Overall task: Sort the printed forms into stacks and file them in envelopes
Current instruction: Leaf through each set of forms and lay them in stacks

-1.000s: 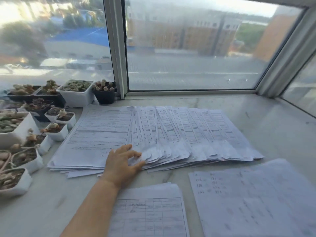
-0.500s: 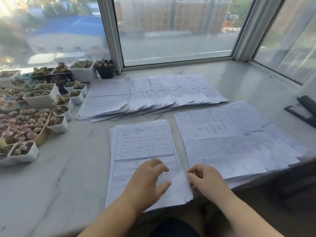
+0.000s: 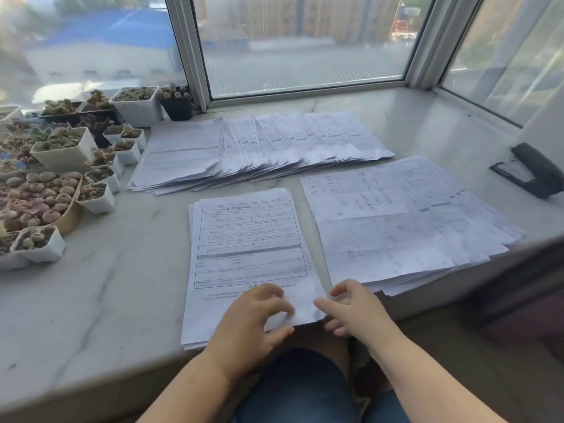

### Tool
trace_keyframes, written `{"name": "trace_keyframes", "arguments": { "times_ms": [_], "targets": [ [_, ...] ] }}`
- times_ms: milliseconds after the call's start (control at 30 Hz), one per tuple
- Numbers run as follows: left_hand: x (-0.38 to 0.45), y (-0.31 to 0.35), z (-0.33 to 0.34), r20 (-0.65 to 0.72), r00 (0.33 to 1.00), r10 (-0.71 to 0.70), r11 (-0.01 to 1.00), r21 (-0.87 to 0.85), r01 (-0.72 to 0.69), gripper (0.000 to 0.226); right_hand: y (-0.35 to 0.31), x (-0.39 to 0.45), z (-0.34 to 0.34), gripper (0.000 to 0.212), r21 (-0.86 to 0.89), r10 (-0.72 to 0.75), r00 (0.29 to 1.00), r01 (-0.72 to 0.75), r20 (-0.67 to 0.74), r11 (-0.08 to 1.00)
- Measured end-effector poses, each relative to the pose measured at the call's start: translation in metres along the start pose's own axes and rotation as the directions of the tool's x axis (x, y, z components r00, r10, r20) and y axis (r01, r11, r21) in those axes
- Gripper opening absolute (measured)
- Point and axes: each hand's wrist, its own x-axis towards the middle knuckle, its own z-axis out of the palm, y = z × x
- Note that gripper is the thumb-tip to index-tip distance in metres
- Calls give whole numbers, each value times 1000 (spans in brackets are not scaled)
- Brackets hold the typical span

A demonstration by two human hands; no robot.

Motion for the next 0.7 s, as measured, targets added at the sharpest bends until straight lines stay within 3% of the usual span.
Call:
{"name": "trace_keyframes", "arguments": {
  "times_ms": [133, 300, 533, 700],
  "targets": [
    [-2, 0, 5, -10, 1000, -15, 1000, 17, 15, 20, 5, 3, 8, 42, -186, -44, 998, 33, -53, 982],
    [-3, 0, 7, -23, 999, -28, 1000, -14, 28, 18, 12, 9, 2, 41, 104, 33, 999, -36, 23, 994],
    [-5, -1, 6, -50, 999, -16, 998, -62, 13, 11, 22, 3, 2, 22, 200, -20, 998, 7, 65, 980],
    [-3, 3, 11, -259, 957, -134, 983, -160, 95, 9, 26, 3, 3, 15, 303, -7, 998, -14, 69, 953]
  ]
}}
